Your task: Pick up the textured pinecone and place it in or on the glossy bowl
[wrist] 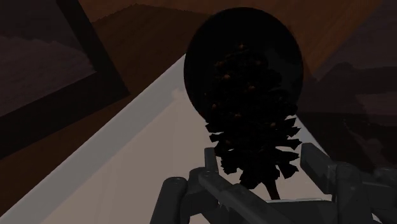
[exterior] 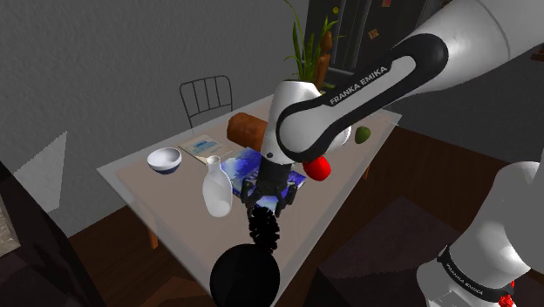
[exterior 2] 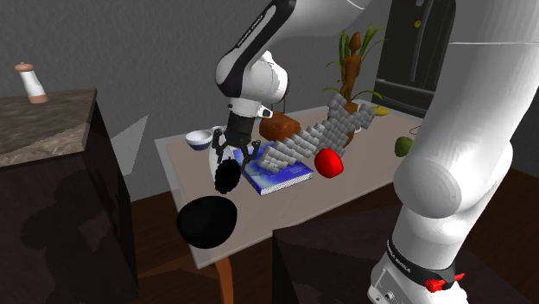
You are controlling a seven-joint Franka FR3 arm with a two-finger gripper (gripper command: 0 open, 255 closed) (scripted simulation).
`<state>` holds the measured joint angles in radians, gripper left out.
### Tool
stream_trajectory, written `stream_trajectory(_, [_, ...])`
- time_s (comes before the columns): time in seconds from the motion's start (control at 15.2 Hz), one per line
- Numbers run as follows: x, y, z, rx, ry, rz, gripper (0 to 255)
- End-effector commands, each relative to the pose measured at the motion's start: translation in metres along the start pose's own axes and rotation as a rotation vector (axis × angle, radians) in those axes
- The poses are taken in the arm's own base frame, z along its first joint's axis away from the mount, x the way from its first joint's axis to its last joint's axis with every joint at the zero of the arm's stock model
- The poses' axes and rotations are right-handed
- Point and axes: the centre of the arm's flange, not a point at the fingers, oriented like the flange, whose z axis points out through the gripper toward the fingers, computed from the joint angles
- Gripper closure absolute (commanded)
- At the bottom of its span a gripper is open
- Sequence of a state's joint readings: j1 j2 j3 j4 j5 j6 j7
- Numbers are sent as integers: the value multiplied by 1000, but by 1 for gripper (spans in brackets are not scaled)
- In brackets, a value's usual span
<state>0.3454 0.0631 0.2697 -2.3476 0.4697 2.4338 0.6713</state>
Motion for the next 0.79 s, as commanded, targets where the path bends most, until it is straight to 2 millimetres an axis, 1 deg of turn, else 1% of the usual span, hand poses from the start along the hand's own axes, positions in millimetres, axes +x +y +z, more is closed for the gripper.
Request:
stream_trajectory(0.0, [-19,-17,3,0,0,1,255])
stream_trajectory(0.26, [-57,-52,14,0,0,1,255])
stream_trajectory(0.33, [-63,-57,16,0,0,1,255])
stream_trajectory(0.73, [-56,-50,46,0,0,1,255])
